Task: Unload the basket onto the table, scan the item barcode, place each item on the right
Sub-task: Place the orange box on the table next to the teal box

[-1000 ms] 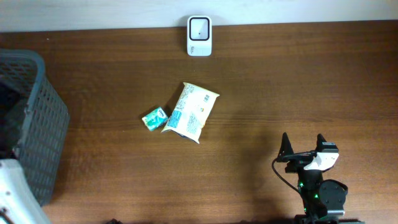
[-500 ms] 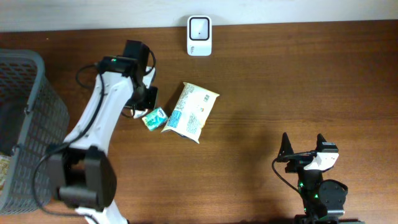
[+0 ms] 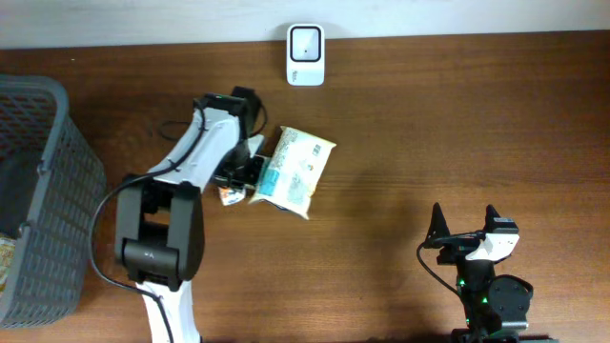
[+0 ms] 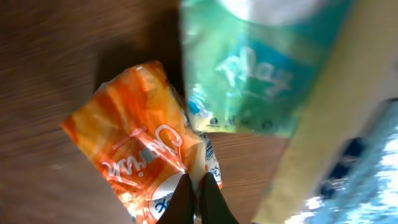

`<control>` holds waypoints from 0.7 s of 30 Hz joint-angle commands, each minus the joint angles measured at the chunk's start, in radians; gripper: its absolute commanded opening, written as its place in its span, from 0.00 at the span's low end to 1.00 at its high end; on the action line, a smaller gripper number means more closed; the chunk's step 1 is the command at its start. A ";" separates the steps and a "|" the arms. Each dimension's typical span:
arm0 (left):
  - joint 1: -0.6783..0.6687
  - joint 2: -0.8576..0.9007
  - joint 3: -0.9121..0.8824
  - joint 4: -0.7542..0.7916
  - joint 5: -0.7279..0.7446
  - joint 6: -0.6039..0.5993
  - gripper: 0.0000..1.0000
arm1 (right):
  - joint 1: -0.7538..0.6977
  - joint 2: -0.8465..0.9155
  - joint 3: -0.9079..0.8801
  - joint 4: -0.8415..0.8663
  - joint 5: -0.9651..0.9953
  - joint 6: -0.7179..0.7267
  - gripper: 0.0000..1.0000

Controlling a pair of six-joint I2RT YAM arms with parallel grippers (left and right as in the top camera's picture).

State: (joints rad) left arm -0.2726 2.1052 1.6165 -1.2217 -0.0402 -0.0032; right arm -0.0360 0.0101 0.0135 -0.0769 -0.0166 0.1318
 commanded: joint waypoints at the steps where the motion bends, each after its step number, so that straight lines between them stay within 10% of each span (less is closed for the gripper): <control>1: -0.070 0.014 0.002 0.018 0.030 0.004 0.00 | -0.004 -0.006 -0.008 -0.001 0.009 0.003 0.99; 4: -0.121 0.014 0.002 0.026 0.027 0.004 0.00 | -0.004 -0.006 -0.008 -0.001 0.009 0.003 0.99; 7: -0.137 0.014 0.007 0.027 -0.081 0.004 0.41 | -0.004 -0.006 -0.008 -0.001 0.009 0.003 0.99; 10: -0.130 0.012 0.134 -0.074 -0.128 -0.011 0.58 | -0.004 -0.006 -0.008 -0.001 0.009 0.003 0.99; 21: 0.103 -0.183 0.937 -0.257 -0.264 -0.177 0.69 | -0.004 -0.006 -0.008 -0.001 0.009 0.003 0.99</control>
State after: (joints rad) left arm -0.2993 2.0243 2.4798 -1.4590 -0.2470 -0.0776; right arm -0.0360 0.0101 0.0135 -0.0765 -0.0166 0.1326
